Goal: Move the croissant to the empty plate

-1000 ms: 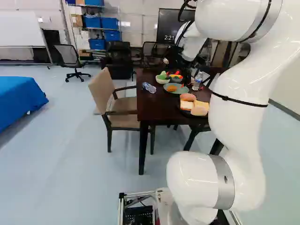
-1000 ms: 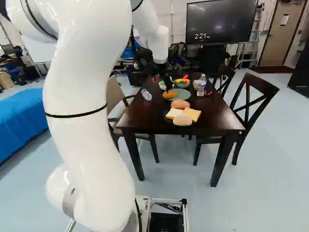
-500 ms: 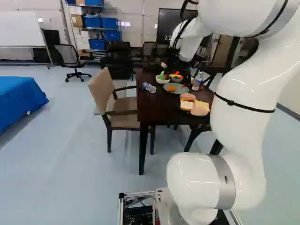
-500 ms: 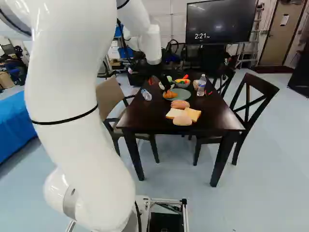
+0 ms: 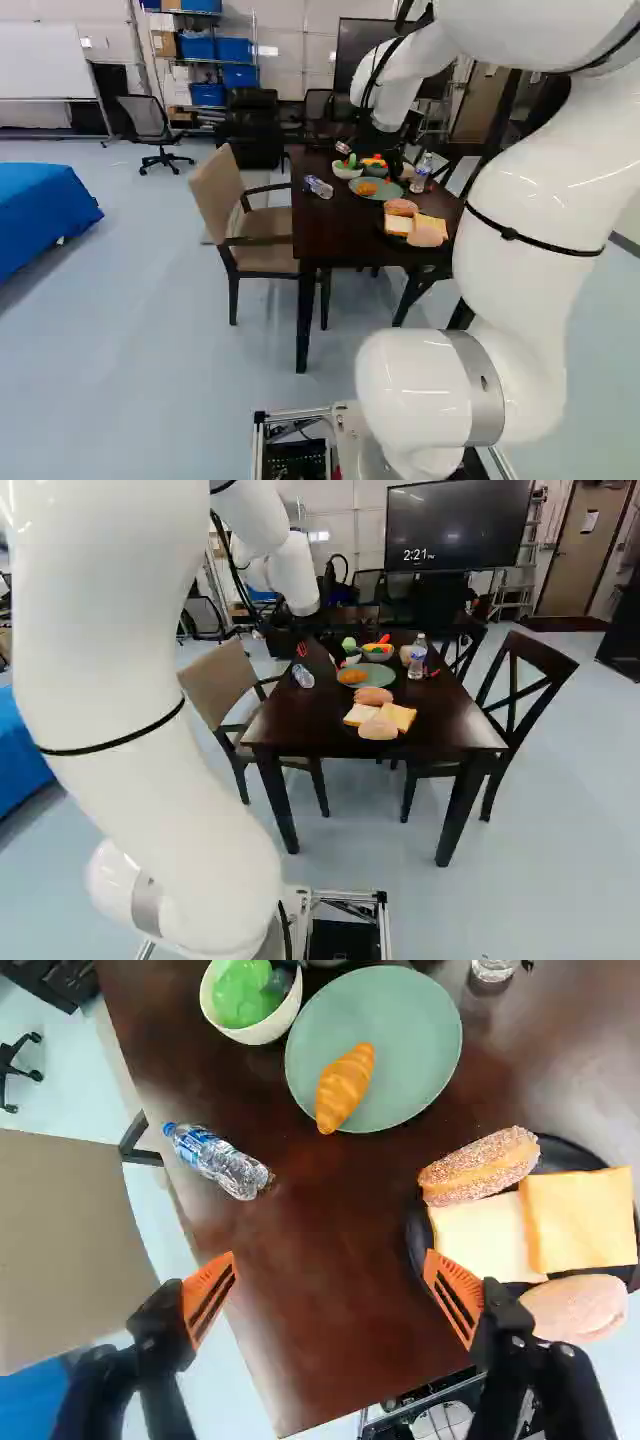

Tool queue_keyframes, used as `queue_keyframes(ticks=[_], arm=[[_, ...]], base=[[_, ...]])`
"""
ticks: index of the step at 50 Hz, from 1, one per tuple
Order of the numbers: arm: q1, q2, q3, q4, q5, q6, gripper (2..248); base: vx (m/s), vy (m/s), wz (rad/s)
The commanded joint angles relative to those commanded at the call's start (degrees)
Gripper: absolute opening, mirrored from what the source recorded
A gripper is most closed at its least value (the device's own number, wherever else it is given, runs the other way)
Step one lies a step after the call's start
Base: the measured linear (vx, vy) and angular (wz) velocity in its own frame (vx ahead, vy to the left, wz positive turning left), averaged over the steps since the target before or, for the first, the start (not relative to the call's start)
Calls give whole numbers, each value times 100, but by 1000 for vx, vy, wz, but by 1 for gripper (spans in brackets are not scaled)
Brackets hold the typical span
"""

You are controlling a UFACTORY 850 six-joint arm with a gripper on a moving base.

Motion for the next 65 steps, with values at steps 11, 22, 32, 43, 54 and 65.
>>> queue_keyframes(ticks=[11, 22, 32, 43, 54, 65], arm=[[90, 307, 330, -278, 254, 0, 247], [137, 649, 685, -563, 517, 0, 247], [149, 950, 987, -707, 642, 0, 247], [158, 1182, 1213, -707, 642, 0, 247], [160, 1186, 1230, -705, 667, -8, 247], [168, 1202, 1297, -695, 768, -41, 247]], base=[[0, 0, 0], [0, 0, 0], [0, 0, 0], [0, 0, 0], [0, 0, 0], [0, 0, 0]])
